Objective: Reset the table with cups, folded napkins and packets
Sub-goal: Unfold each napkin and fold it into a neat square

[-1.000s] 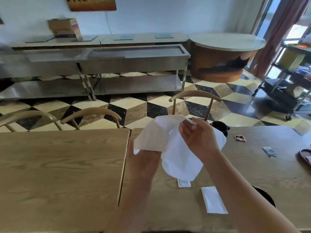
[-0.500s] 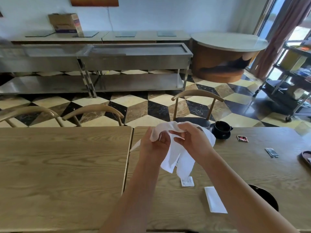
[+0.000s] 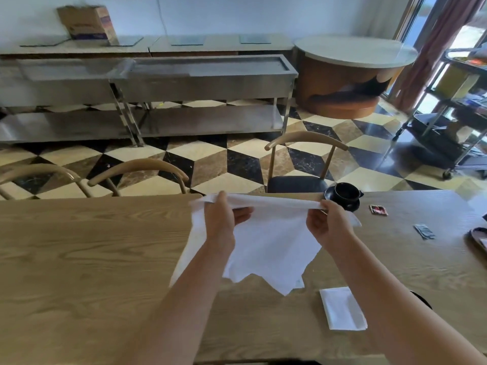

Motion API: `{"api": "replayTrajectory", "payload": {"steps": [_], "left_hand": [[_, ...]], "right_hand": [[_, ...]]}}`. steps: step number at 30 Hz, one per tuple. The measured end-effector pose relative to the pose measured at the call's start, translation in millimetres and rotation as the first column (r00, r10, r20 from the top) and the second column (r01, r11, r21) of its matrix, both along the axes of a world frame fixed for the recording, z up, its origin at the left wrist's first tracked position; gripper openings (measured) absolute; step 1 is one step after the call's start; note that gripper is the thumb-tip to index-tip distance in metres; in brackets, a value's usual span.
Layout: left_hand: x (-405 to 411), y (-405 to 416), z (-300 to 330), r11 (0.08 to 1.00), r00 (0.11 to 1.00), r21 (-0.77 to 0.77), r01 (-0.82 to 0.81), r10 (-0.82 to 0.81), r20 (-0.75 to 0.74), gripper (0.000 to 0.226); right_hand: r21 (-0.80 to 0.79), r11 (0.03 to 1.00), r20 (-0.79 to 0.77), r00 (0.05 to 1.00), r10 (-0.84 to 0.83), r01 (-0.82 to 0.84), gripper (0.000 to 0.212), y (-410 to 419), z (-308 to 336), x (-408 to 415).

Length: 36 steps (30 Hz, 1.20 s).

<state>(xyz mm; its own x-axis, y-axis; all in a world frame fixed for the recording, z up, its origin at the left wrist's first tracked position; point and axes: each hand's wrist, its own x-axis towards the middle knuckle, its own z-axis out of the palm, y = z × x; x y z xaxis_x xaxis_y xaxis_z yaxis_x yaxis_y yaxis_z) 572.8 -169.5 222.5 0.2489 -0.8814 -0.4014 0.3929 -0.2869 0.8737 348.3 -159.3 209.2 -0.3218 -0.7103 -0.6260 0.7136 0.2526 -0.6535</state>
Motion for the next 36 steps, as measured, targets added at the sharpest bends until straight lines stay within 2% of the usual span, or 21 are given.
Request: {"api": "replayTrajectory", "payload": {"steps": [3,7,11,13,18,22,24,27,31,36], "left_hand": [[19,-43,0,0.998,0.999,0.058,-0.036,0.037,-0.013,0.03],[25,-97,5,0.994,0.996,0.087,-0.072,0.076,-0.041,0.025],[23,-131,19,0.985,0.955,0.055,-0.165,0.173,-0.239,0.015],[23,-140,24,0.977,0.934,0.023,-0.211,0.208,-0.29,0.014],[27,-138,22,0.959,0.936,-0.081,-0.272,0.244,-0.255,0.024],[40,-106,-1,0.97,0.953,-0.075,-0.231,0.21,-0.218,0.028],[51,-83,-25,0.983,0.965,-0.012,-0.185,0.179,-0.193,0.032],[73,-42,-73,0.972,0.964,0.134,-0.195,0.215,-0.156,0.018],[89,7,-146,0.936,0.985,0.323,-0.139,0.165,-0.053,0.018],[92,51,-208,0.838,0.996,0.538,-0.089,0.067,0.06,0.02]], "right_hand": [[0.003,0.999,-0.02,0.999,-0.034,0.034,0.018,-34,3,-13],[-0.017,0.999,-0.12,0.992,0.036,-0.039,0.022,-85,16,-24],[-0.107,0.99,-0.138,0.988,0.073,-0.088,0.014,-125,32,-31],[-0.146,0.983,-0.168,0.982,0.085,-0.11,0.011,-135,37,-33],[-0.167,0.982,-0.281,0.959,0.038,-0.088,0.02,-129,36,-31],[-0.075,0.99,-0.37,0.925,0.084,-0.119,0.036,-99,16,-28],[-0.007,0.988,-0.395,0.909,0.136,-0.151,0.028,-79,-3,-26],[0.097,0.971,-0.4,0.885,0.237,-0.216,0.015,-40,-42,-27],[0.244,0.938,-0.286,0.905,0.313,-0.247,0.007,7,-96,-24],[0.398,0.887,-0.17,0.931,0.323,-0.235,0.008,43,-158,-15]]}}
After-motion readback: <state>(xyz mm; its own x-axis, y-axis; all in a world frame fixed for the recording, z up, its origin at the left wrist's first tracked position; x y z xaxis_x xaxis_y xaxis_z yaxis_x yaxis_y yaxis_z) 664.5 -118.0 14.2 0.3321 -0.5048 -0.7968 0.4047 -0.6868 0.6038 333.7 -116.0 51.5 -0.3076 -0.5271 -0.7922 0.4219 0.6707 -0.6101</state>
